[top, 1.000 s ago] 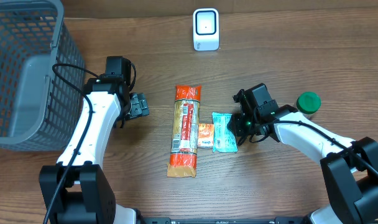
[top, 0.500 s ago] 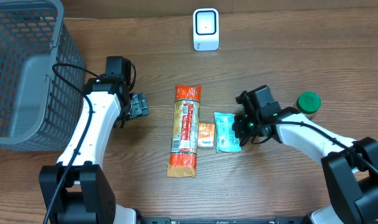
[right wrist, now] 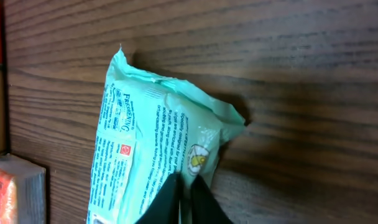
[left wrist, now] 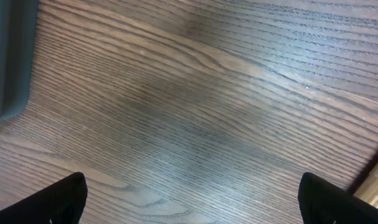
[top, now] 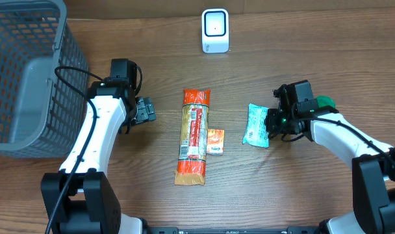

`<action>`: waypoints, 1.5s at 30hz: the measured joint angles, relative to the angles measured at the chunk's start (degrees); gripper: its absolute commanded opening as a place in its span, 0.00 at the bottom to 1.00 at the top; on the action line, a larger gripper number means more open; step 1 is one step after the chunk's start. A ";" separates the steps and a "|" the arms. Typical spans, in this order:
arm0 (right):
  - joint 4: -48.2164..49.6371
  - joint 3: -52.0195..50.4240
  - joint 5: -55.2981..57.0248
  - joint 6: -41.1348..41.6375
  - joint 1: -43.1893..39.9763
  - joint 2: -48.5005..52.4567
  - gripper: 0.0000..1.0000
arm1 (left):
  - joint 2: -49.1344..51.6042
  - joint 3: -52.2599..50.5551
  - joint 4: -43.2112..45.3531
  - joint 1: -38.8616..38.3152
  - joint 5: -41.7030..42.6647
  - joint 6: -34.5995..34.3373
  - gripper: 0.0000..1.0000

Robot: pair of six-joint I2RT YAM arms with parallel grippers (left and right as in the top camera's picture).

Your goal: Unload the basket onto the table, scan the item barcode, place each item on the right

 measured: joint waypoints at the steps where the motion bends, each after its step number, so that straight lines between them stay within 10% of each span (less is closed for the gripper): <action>1: -1.36 0.83 -0.02 0.13 0.02 0.00 0.24 | 0.00 0.00 -0.02 0.00 -0.02 0.00 1.00; 9: -13.97 11.89 -0.07 -0.22 0.02 -1.73 0.35 | 0.00 0.00 0.00 0.00 0.00 0.00 1.00; 13: -18.80 13.49 -1.81 -0.72 0.02 -2.75 0.07 | 0.00 0.00 0.00 0.00 -0.02 0.00 0.99; 16: -19.96 12.09 -3.63 -0.24 0.20 -2.78 0.04 | 0.00 0.00 0.00 0.00 -0.02 0.00 1.00; 34: 8.33 -7.37 -2.73 0.37 7.63 -2.80 0.04 | 0.00 0.00 0.00 0.00 0.00 0.00 1.00; 45: 4.90 -6.67 -4.50 1.27 7.32 -3.10 0.04 | 0.00 0.00 -0.02 0.00 0.00 0.00 1.00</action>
